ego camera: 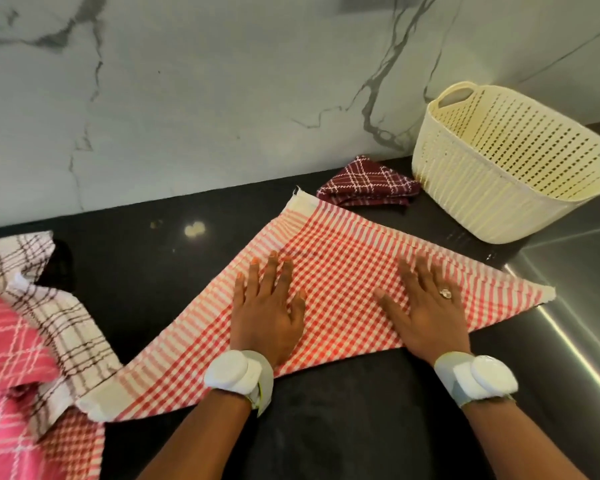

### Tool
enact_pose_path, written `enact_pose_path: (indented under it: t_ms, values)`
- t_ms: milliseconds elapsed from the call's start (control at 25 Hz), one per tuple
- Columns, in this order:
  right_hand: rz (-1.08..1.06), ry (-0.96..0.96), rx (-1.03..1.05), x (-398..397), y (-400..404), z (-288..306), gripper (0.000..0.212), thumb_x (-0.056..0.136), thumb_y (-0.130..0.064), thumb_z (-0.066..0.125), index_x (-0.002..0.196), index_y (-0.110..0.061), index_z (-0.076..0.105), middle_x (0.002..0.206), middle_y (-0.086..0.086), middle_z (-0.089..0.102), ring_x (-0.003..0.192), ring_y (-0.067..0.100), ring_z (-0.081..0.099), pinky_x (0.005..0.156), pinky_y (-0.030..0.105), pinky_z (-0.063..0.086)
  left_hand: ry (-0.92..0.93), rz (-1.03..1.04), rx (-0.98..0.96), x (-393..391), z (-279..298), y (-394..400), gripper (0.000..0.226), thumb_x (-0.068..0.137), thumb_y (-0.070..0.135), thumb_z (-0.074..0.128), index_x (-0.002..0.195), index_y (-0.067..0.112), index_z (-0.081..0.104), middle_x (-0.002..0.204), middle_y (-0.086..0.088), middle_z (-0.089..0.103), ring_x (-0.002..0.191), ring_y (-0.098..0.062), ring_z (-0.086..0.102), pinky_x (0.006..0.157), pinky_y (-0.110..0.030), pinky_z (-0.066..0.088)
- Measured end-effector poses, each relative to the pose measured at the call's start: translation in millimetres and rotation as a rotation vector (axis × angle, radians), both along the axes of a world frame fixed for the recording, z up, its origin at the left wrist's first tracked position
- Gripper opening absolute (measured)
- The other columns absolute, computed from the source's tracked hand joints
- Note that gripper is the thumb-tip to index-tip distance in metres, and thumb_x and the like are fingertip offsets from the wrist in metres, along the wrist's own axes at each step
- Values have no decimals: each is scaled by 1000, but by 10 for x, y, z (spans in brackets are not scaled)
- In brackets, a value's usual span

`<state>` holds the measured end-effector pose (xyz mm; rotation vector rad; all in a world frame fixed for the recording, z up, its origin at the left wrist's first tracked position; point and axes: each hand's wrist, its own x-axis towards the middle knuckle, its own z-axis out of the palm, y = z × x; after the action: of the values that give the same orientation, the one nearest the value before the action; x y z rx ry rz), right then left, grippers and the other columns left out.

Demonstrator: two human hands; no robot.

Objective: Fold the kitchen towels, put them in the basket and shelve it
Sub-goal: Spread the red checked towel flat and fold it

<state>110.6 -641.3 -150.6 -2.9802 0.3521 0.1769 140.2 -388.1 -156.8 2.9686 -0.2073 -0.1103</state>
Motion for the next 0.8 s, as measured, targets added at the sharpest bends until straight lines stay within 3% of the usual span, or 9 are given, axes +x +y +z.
enact_pose_path:
  t_ms: [200, 400, 520, 640, 720, 800]
  values:
    - [-102, 4, -7, -51, -161, 3, 93, 71, -86, -8, 151, -37, -10, 160, -3, -14, 148, 22, -13, 117, 43, -11, -3, 5, 14, 0, 9, -6, 67, 90, 64, -4, 150, 36, -14, 158, 7, -21, 147, -22, -17, 116, -43, -15]
    - [-103, -2, 14, -44, -107, 27, 85, 81, -83, 3, 151, -36, -12, 160, -2, -16, 147, 22, -15, 118, 43, -11, 28, -4, 16, -13, 34, 15, 70, 88, 64, -7, 151, 35, -13, 158, 6, -19, 146, -22, -16, 117, -44, -13]
    - [-104, -30, 48, -56, -107, 38, 82, 86, -79, 11, 152, -35, -7, 161, -2, -14, 147, 22, -14, 116, 41, -14, -56, -12, -11, -126, 102, -4, 69, 93, 61, 6, 154, 30, 4, 162, 3, -4, 148, -23, -6, 118, -45, -10]
    - [-124, -68, 77, -63, -152, 27, 81, 87, -77, 14, 153, -33, -2, 161, -1, -11, 148, 22, -12, 116, 41, -14, -170, -109, -231, -102, 276, -440, 59, 97, 50, 30, 151, 26, 25, 161, 1, 15, 149, -23, 8, 119, -43, -2]
    - [-132, -84, 93, -62, -148, 49, 82, 88, -75, 18, 154, -31, 1, 162, -1, -8, 148, 22, -11, 116, 41, -13, -112, -241, -267, -6, 307, -797, 63, 94, 55, 25, 152, 30, 19, 162, 2, 10, 149, -21, 4, 120, -42, 1]
    - [-122, -100, 90, -101, -140, 59, 81, 89, -73, 21, 154, -28, 3, 162, 0, -5, 149, 22, -9, 116, 40, -12, -29, -380, -113, 24, 238, -1014, 72, 87, 66, 3, 153, 35, 1, 162, 2, -6, 149, -21, -8, 120, -43, -5]
